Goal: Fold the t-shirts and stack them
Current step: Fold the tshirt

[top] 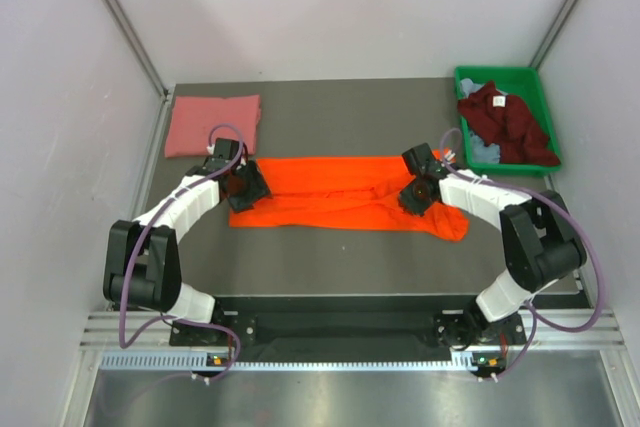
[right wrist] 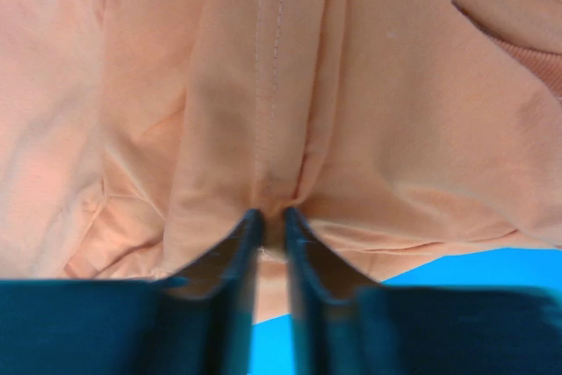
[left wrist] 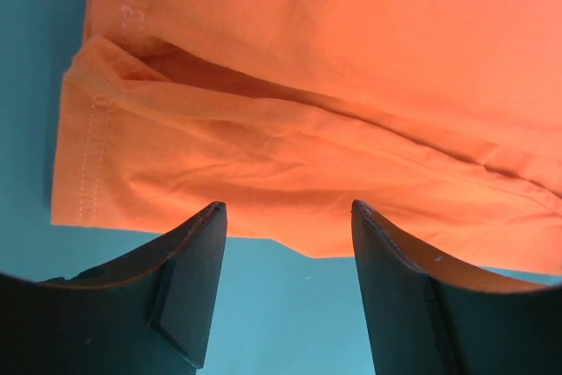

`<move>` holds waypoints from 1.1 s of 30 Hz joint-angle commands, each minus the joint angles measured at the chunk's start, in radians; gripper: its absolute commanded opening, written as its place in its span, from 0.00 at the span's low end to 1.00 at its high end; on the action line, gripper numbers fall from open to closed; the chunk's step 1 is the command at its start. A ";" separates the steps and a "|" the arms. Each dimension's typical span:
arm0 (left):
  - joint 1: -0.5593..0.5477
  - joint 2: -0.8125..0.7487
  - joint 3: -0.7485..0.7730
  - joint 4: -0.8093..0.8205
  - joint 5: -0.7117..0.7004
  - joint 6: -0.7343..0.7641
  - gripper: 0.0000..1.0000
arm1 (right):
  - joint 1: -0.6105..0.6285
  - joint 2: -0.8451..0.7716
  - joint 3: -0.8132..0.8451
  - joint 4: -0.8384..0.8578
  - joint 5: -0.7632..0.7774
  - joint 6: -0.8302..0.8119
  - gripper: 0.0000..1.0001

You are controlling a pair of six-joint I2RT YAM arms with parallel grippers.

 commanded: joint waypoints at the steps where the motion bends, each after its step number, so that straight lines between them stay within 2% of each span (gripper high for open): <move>1: 0.006 -0.022 0.000 0.024 -0.044 -0.011 0.64 | 0.015 0.004 0.051 0.016 0.030 -0.004 0.12; 4: 0.006 -0.015 0.000 0.021 -0.050 -0.011 0.64 | 0.015 -0.011 0.073 -0.014 0.065 -0.027 0.04; 7: 0.006 -0.009 -0.009 0.030 -0.041 -0.017 0.64 | 0.015 -0.025 0.077 -0.015 0.070 -0.032 0.06; 9: 0.006 -0.009 -0.014 0.035 -0.038 -0.022 0.64 | 0.015 -0.023 0.076 -0.004 0.069 -0.043 0.00; 12: 0.006 -0.007 -0.012 0.029 -0.052 -0.023 0.63 | 0.015 -0.013 0.097 0.008 0.070 -0.072 0.00; 18: 0.006 0.005 -0.024 0.020 -0.185 -0.049 0.64 | 0.018 0.059 0.236 0.012 0.075 -0.273 0.00; 21: 0.006 0.021 -0.029 0.015 -0.224 -0.063 0.64 | 0.021 0.090 0.240 0.118 0.063 -0.381 0.00; 28: 0.006 0.014 -0.040 0.020 -0.233 -0.062 0.64 | 0.027 0.133 0.257 0.258 -0.019 -0.627 0.00; 33: 0.006 0.027 -0.031 0.013 -0.250 -0.063 0.64 | 0.035 0.164 0.286 0.295 -0.077 -0.704 0.00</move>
